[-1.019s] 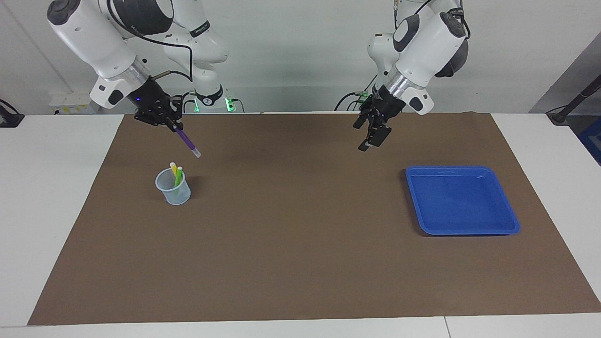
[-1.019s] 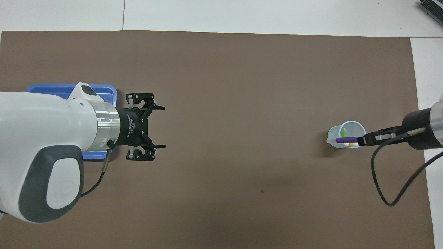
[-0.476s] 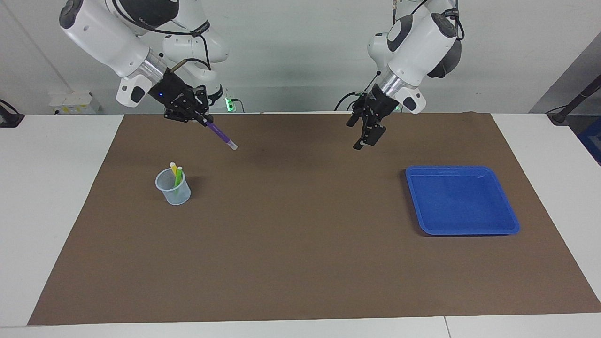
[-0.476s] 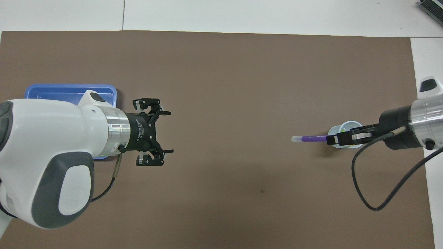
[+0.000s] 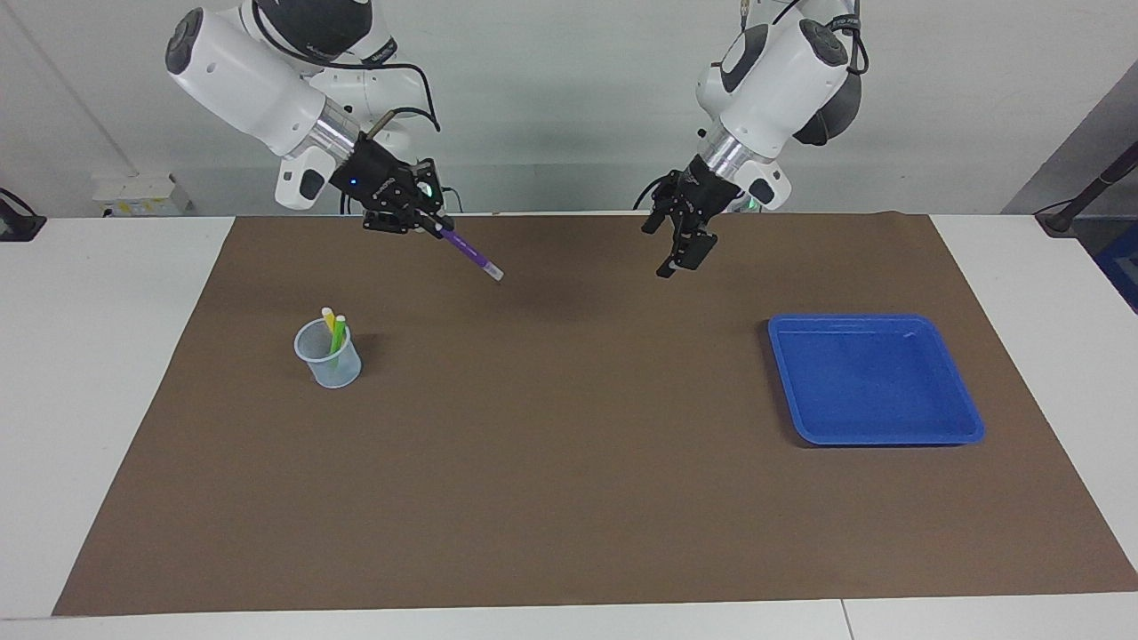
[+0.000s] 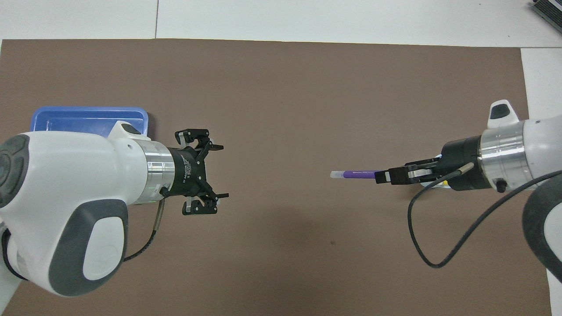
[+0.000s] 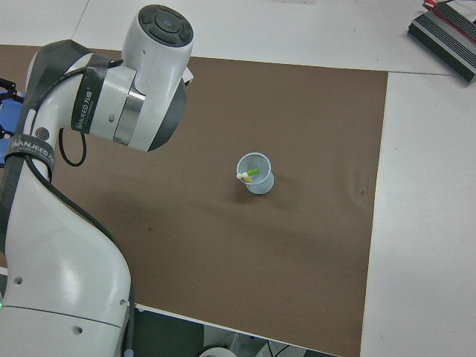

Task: Right arm passes pens to left for tray arrangement
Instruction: 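Carry the pen toward the left gripper while the left gripper approaches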

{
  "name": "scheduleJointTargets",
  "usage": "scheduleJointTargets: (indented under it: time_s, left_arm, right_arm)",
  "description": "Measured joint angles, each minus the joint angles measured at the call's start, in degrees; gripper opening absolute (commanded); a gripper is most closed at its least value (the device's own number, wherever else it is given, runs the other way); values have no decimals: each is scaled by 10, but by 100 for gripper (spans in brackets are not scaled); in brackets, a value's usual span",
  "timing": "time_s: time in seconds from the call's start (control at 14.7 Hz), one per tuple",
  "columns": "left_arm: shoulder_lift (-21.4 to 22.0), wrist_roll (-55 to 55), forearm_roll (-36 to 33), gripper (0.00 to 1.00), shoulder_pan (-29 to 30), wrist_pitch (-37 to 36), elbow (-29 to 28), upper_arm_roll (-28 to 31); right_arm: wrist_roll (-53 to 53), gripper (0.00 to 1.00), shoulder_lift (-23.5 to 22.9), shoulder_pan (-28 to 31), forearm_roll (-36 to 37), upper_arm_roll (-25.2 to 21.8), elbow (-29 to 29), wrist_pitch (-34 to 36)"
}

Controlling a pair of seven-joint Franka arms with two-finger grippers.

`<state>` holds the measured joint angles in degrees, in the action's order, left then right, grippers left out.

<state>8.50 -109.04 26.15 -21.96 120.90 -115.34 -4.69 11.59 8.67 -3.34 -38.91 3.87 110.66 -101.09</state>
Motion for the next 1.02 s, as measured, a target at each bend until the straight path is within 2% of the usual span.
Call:
scheduleJointTargets:
  time_s: [0.27, 0.54, 1.02]
  left_arm:
    - [0, -49, 0, 100, -31, 27, 0, -4]
    - [0, -128, 0, 100, -73, 91, -1, -6]
    - [-1, -211, 0, 100, -111, 126, 6, -9]
  right_arm:
    - [0, 0, 0, -14, -55, 0, 11, -14]
    - [1, 0, 0, -31, -85, 0, 13, -22]
    - [51, 0, 0, -51, -145, 0, 41, -47]
